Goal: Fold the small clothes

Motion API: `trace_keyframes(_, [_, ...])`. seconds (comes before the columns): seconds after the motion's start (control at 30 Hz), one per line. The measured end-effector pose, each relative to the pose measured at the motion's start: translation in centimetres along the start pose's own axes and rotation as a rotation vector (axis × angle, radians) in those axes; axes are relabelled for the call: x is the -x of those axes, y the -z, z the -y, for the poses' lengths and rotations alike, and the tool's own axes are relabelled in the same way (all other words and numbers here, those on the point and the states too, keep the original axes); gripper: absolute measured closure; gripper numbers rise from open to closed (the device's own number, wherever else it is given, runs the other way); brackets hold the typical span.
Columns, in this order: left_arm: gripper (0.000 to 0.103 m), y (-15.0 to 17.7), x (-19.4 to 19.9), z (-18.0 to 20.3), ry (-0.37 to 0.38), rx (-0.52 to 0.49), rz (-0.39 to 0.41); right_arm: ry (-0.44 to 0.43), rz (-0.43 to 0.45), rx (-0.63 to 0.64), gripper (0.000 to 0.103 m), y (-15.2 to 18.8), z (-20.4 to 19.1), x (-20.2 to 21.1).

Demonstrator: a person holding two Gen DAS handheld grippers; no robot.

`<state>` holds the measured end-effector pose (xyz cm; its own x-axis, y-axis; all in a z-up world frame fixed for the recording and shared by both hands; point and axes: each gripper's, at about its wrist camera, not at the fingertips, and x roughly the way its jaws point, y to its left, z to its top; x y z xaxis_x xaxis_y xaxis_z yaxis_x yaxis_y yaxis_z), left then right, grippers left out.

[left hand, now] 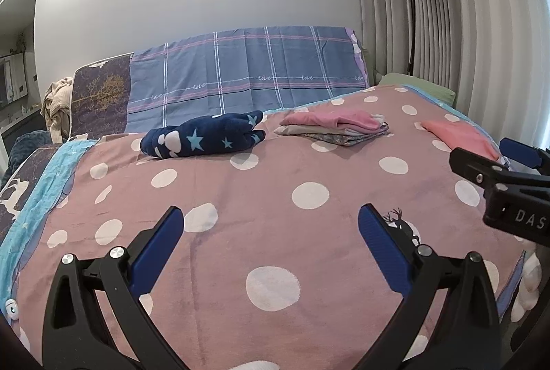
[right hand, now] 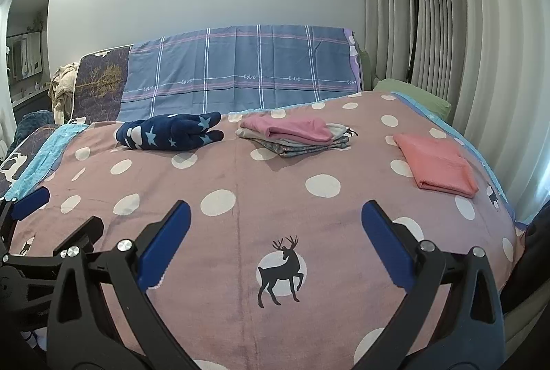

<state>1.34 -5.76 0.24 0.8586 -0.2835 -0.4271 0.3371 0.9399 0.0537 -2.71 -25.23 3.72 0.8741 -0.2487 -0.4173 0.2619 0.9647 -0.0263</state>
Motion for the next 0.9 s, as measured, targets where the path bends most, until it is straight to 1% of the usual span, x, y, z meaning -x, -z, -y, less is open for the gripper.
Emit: trace_keyframes(0.9, [0.001,0.16,-0.71,0.14,-0.007,-0.013,-0.026,0.000,-0.020,-0.010,0.002,0.64,0.08,-0.34])
